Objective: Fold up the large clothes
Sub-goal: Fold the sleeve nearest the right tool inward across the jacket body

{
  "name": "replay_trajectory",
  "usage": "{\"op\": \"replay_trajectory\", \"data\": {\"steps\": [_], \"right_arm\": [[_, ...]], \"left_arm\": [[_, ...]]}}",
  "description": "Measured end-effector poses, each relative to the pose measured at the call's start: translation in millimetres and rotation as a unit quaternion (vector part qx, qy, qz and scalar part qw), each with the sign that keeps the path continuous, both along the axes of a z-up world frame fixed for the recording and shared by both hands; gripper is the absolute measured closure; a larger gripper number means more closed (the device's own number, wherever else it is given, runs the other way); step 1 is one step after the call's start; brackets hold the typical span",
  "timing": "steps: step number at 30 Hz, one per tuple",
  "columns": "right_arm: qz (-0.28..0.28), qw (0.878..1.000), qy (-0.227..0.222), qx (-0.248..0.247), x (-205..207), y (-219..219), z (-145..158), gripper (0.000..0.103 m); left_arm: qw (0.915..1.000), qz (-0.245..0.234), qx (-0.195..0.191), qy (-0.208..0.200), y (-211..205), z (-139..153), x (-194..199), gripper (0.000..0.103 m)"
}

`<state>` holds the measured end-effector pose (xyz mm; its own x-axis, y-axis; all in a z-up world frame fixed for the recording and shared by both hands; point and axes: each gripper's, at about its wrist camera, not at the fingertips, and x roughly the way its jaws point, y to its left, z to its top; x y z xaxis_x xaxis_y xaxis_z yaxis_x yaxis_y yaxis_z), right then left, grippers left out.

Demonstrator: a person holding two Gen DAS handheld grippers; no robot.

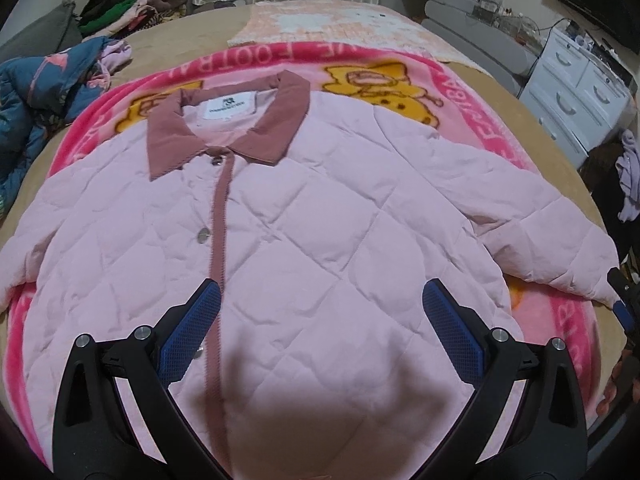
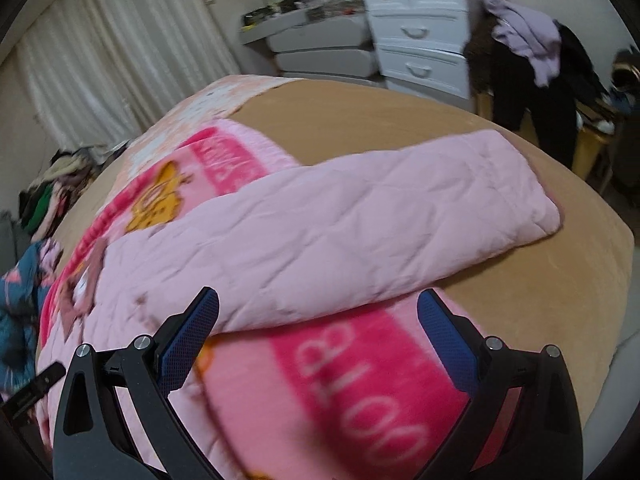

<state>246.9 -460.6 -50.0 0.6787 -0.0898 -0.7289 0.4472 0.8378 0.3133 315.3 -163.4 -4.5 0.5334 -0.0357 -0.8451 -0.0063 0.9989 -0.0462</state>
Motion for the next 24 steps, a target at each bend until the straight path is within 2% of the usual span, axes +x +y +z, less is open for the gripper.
{"op": "replay_trajectory", "data": {"steps": [3, 13, 18, 22, 24], "right_arm": [[-0.028, 1.000, 0.010, 0.007, 0, -21, -11, 0.004], [-0.099, 0.991, 0.039, 0.076, 12, -86, -54, 0.004], [-0.117, 0.986, 0.028, 0.112, 19, -109, -71, 0.004], [-0.123, 0.985, 0.010, 0.119, 29, -122, -73, 0.004], [-0.127, 0.985, 0.005, 0.120, 30, -126, -73, 0.008]], "left_arm": [[1.0000, -0.008, 0.001, 0.001, -9, -5, 6, 0.008], [0.9997, -0.023, 0.004, 0.007, -30, -16, 26, 0.008], [0.9997, -0.021, 0.004, 0.008, -28, -21, 30, 0.008], [0.9998, -0.016, 0.010, 0.012, -19, -23, 31, 0.008], [0.9998, -0.012, 0.009, 0.012, -15, -23, 30, 0.008]]}}
